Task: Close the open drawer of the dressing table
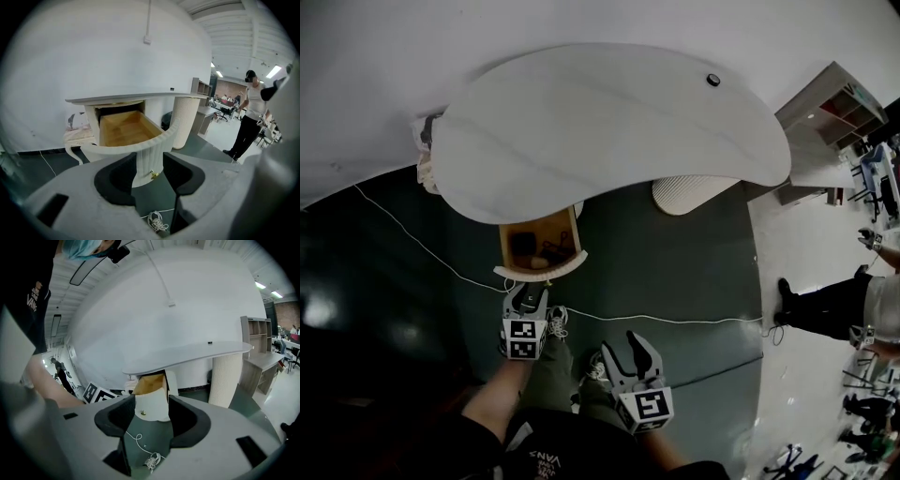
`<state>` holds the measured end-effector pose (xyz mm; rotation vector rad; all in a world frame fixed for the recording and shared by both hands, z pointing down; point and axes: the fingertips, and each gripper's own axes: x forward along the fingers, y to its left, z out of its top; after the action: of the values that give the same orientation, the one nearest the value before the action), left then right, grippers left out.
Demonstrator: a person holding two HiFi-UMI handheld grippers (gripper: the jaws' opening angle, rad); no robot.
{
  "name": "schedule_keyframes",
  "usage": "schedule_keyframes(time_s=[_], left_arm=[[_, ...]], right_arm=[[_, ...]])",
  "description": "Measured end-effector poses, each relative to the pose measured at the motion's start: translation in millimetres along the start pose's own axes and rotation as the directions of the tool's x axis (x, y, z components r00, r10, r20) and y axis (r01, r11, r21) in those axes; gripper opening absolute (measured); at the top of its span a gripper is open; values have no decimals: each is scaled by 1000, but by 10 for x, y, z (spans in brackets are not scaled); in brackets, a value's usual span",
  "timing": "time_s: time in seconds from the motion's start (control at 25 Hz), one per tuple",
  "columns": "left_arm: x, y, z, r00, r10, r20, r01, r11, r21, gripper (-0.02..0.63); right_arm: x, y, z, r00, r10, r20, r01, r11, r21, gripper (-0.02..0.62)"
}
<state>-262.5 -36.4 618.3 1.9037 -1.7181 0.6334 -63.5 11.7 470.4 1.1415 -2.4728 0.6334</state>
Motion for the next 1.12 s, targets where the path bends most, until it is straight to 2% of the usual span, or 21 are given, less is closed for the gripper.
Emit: schedule_keyframes(time_s=[0.68, 1.12], left_arm=[[684, 591, 527, 995, 101, 17, -101, 995, 18, 184], [1102, 755, 854, 988, 154, 9, -154, 986, 68, 184]], right_arm=[[182, -344, -36, 992, -106, 62, 100, 990, 98, 221], [245, -669, -254, 975, -212, 70, 191, 954, 230, 218]])
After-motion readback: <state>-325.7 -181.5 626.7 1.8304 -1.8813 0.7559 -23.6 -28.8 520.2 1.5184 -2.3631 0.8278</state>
